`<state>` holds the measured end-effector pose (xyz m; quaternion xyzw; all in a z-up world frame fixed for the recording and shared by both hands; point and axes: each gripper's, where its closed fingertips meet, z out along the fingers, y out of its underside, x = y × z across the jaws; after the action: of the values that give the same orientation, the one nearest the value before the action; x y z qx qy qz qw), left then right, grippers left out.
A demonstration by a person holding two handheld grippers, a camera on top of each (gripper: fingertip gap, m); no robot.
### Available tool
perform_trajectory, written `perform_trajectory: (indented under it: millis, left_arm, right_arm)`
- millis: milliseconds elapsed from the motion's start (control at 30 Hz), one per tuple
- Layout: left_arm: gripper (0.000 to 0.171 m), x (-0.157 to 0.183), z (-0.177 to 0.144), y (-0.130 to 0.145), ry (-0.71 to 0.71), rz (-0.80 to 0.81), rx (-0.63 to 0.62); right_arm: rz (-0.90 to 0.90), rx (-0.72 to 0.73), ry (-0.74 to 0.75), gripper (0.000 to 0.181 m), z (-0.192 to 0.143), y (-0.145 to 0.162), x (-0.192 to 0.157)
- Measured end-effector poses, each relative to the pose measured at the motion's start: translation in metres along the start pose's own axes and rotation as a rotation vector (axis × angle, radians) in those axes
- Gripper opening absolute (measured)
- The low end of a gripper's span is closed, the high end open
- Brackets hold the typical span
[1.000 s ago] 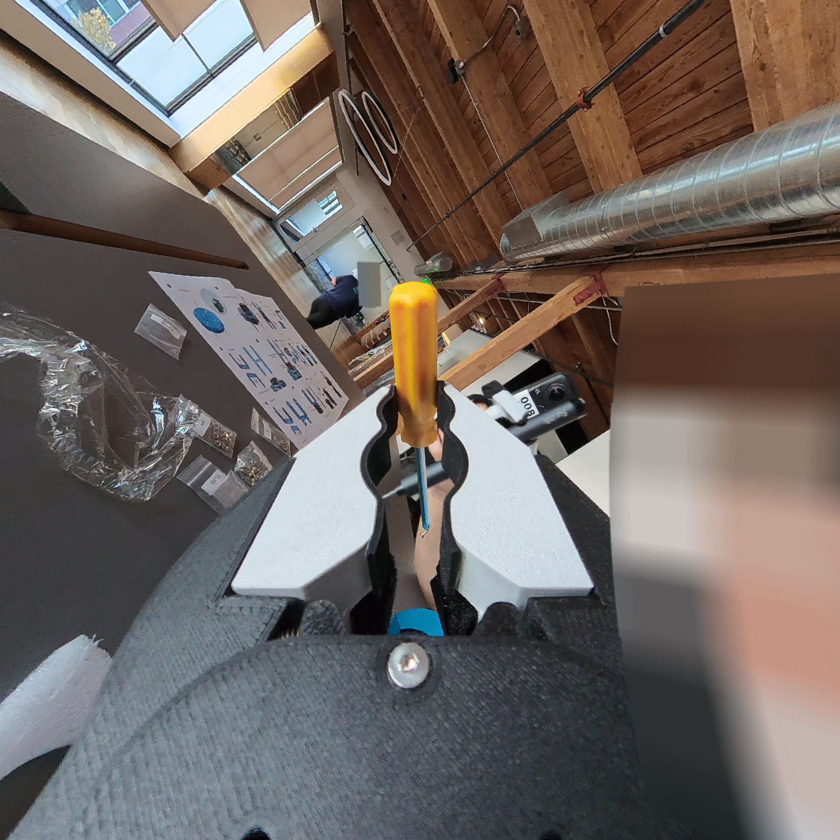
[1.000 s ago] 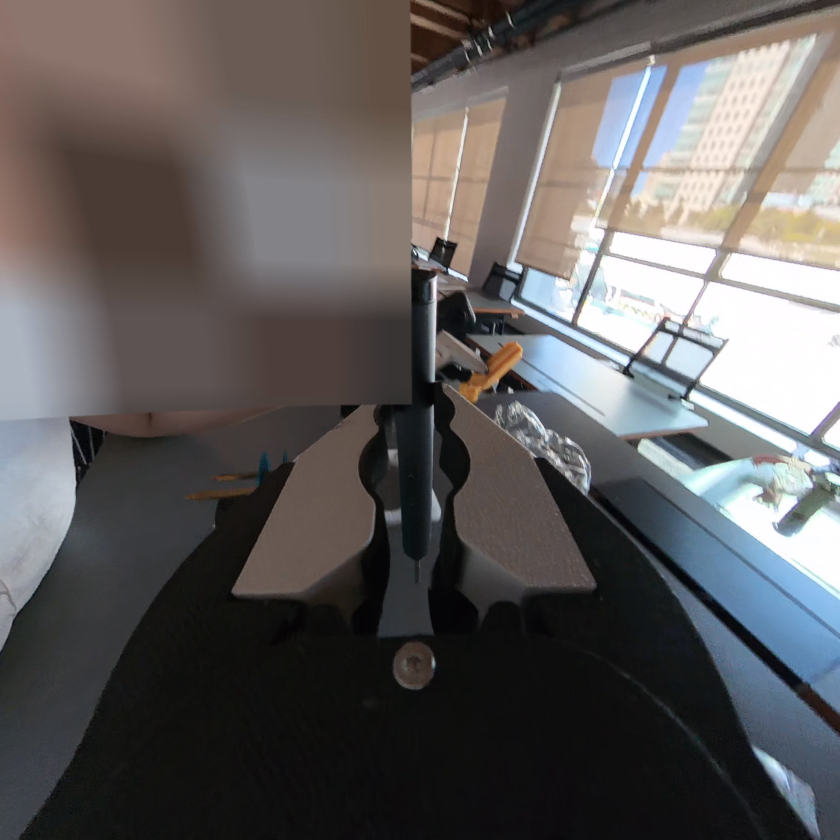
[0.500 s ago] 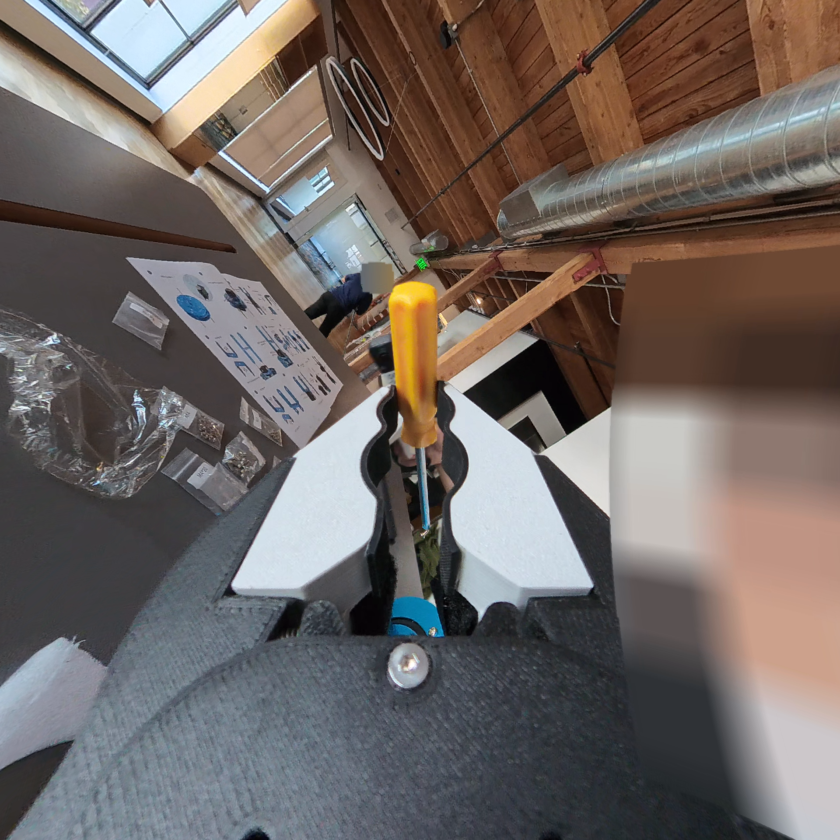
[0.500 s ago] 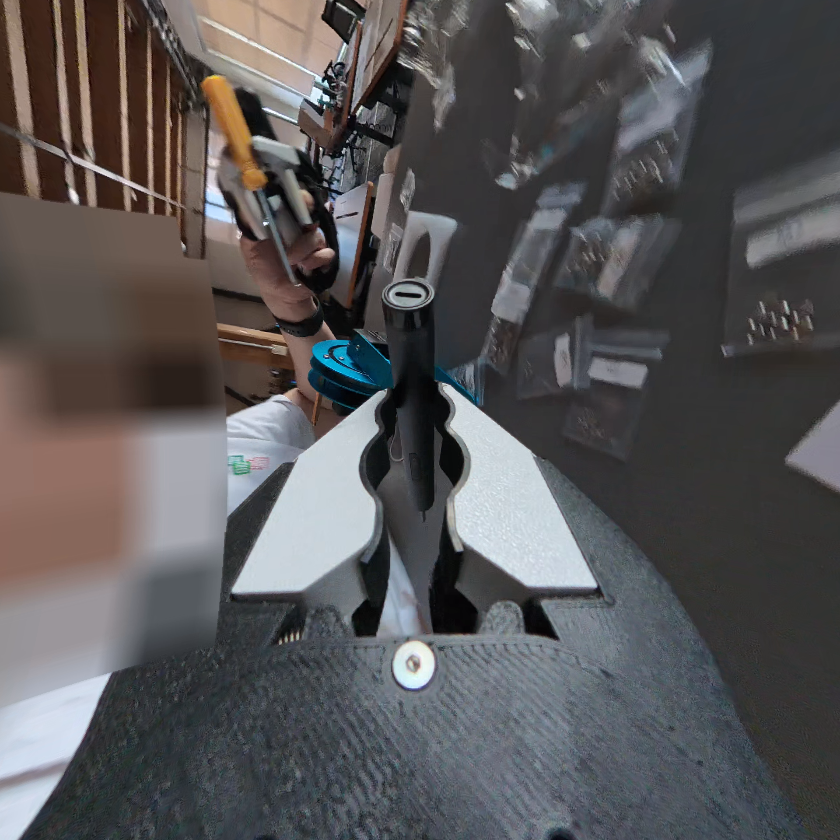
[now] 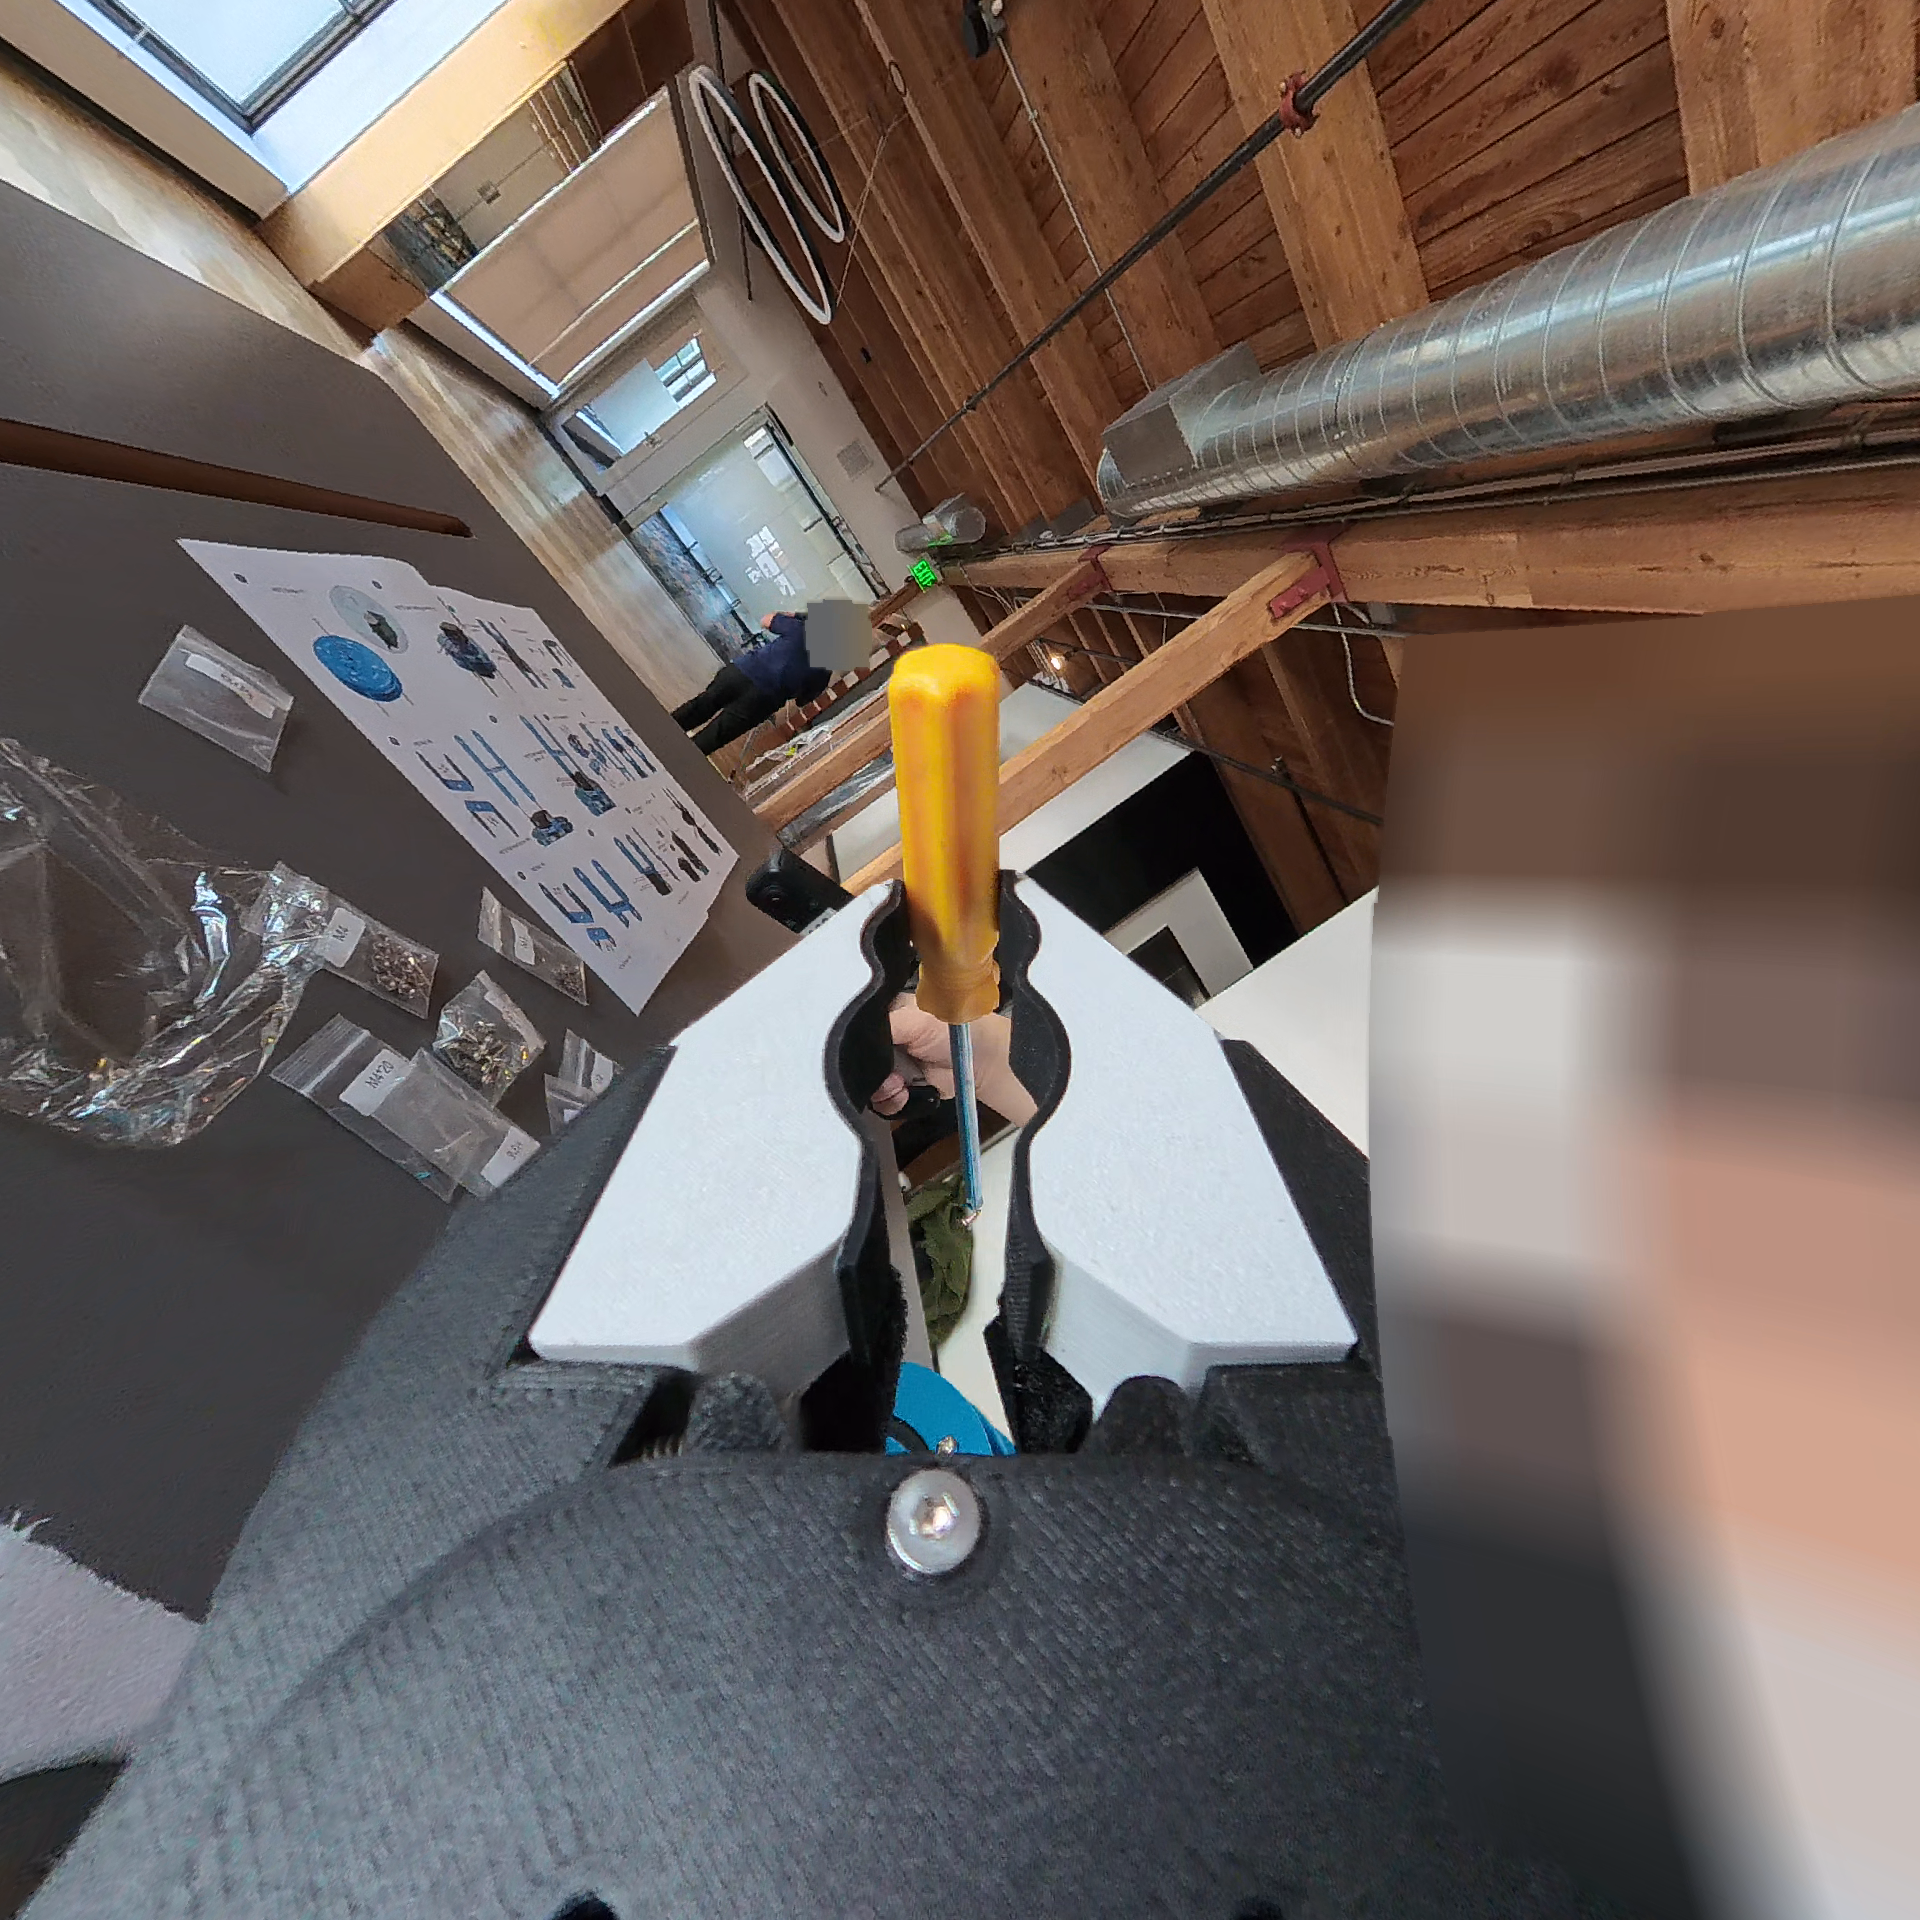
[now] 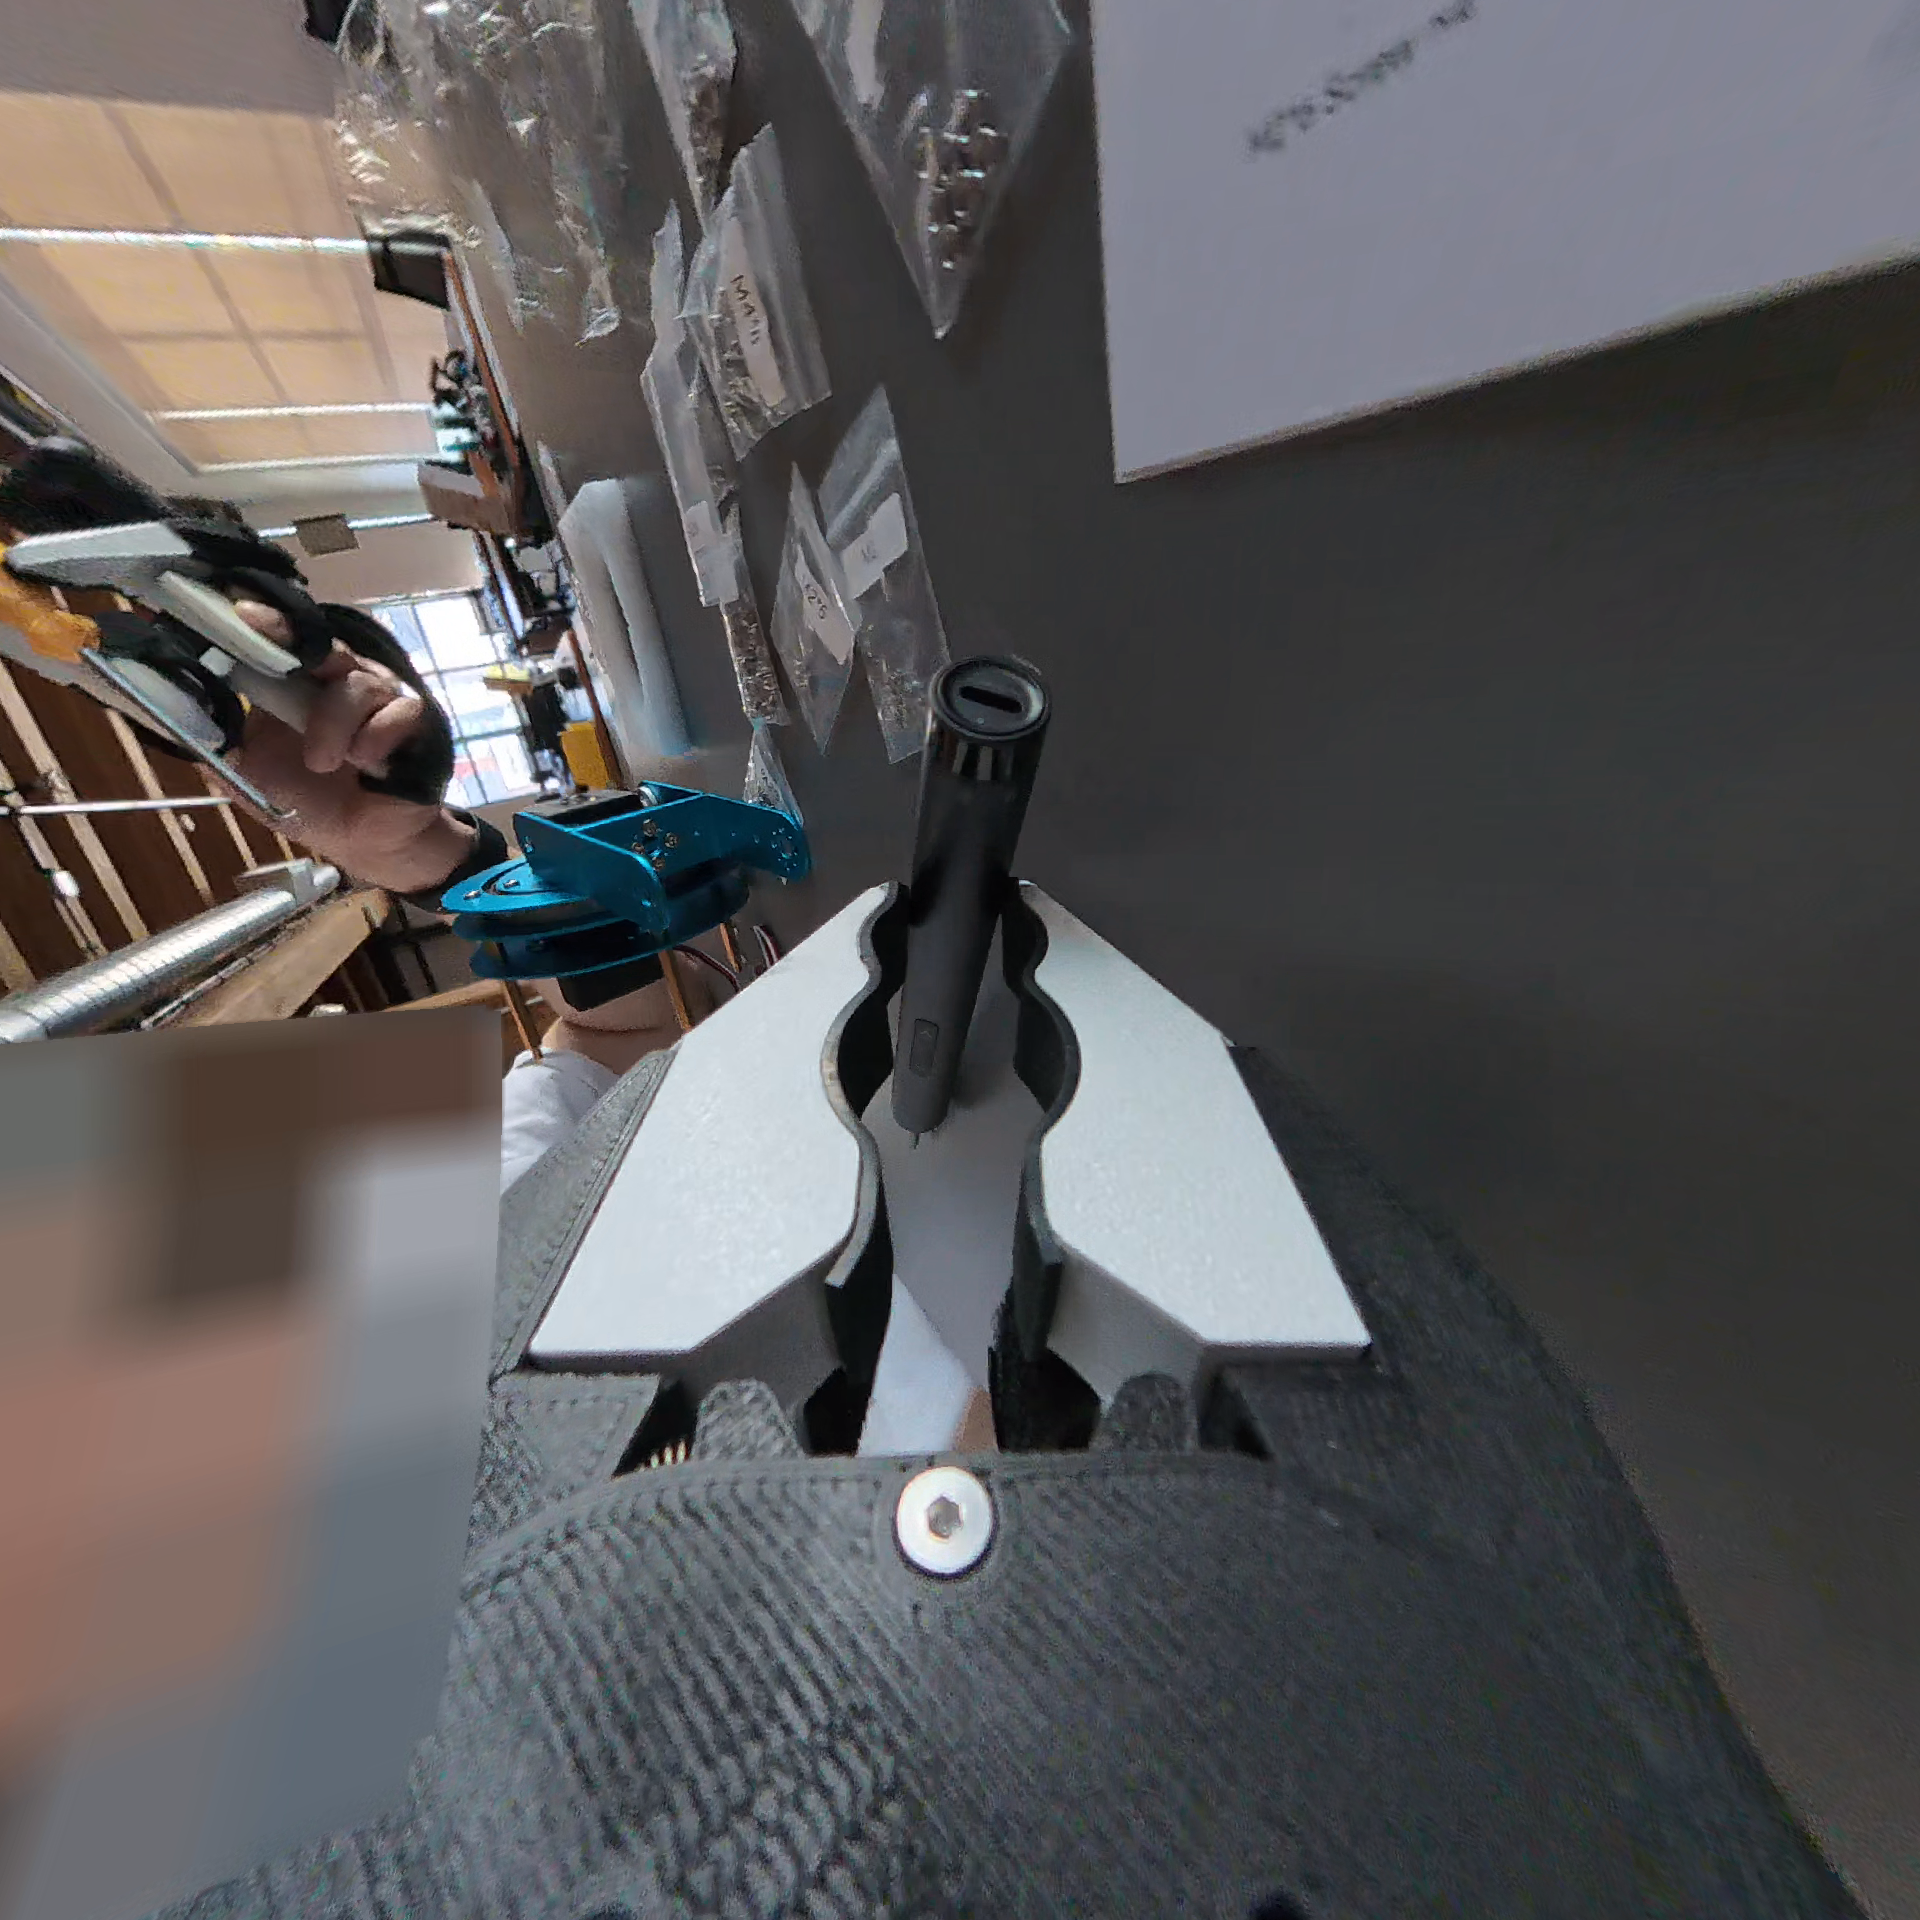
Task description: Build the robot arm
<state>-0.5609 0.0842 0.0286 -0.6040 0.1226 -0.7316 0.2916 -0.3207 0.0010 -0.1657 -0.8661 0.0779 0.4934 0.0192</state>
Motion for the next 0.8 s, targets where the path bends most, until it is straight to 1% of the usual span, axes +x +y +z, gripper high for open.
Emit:
perform_trajectory:
  millis: [67,133,167,233,300,333,367,433,467,500,567,600,633,667,700,767,800]
  left_arm:
    - [0.015,0.001,0.001,0.002,0.007,-0.007,-0.004]
    - [0.015,0.001,0.003,0.003,0.013,-0.011,-0.006]
    - [0.015,0.001,0.003,0.003,0.015,-0.015,-0.007]
    - [0.015,0.001,0.004,0.005,0.021,-0.024,-0.008]
    - [0.015,0.001,0.004,0.005,0.022,-0.028,-0.005]
    - [0.015,0.001,0.004,0.004,0.020,-0.028,0.001]
    - [0.015,0.000,0.004,0.003,0.017,-0.028,0.011]
    - [0.015,0.000,0.002,0.000,0.016,-0.036,0.041]
    - [0.015,0.000,0.002,-0.002,0.023,-0.047,0.058]
    - [0.015,0.001,0.001,-0.003,0.033,-0.063,0.071]
    - [0.015,0.000,0.000,-0.006,0.041,-0.085,0.100]
    - [0.016,0.000,0.000,-0.006,0.038,-0.088,0.113]
    - [0.016,-0.001,-0.001,-0.007,0.032,-0.087,0.122]
    - [0.016,-0.002,-0.002,-0.008,0.023,-0.081,0.131]
    - [0.016,-0.002,-0.002,-0.009,0.016,-0.076,0.138]
    - [0.016,-0.003,-0.004,-0.011,0.008,-0.067,0.147]
    - [0.016,-0.004,-0.005,-0.013,0.002,-0.062,0.156]
  right_arm:
    - [0.019,0.011,0.054,0.018,-0.003,0.002,0.005]
    - [0.045,-0.008,0.092,0.022,-0.006,0.007,0.005]
    - [0.048,-0.017,0.115,0.019,-0.008,0.008,0.005]
    - [0.034,-0.030,0.188,0.019,-0.013,0.009,0.008]
    - [-0.007,-0.045,0.261,0.018,-0.017,0.009,0.009]
    - [-0.053,-0.036,0.283,0.017,-0.019,0.005,0.004]
    - [-0.136,-0.018,0.293,0.010,-0.020,-0.001,-0.005]
    - [-0.391,0.058,0.277,0.008,-0.015,-0.020,-0.042]
    - [-0.580,0.130,0.236,0.009,-0.010,-0.031,-0.072]
    - [-0.805,0.200,0.180,0.012,-0.003,-0.034,-0.108]
    - [-1.244,0.366,0.128,0.028,0.014,-0.026,-0.173]
    - [-1.420,0.468,0.113,0.033,0.023,-0.017,-0.199]
    - [-1.545,0.562,0.088,0.033,0.033,-0.007,-0.220]
    - [-1.618,0.610,0.041,0.033,0.047,0.006,-0.235]
    - [-1.621,0.597,-0.004,0.032,0.064,0.015,-0.241]
    - [-1.516,0.497,-0.120,0.035,0.094,0.029,-0.245]
    - [-1.443,0.493,-0.147,0.034,0.101,0.026,-0.246]
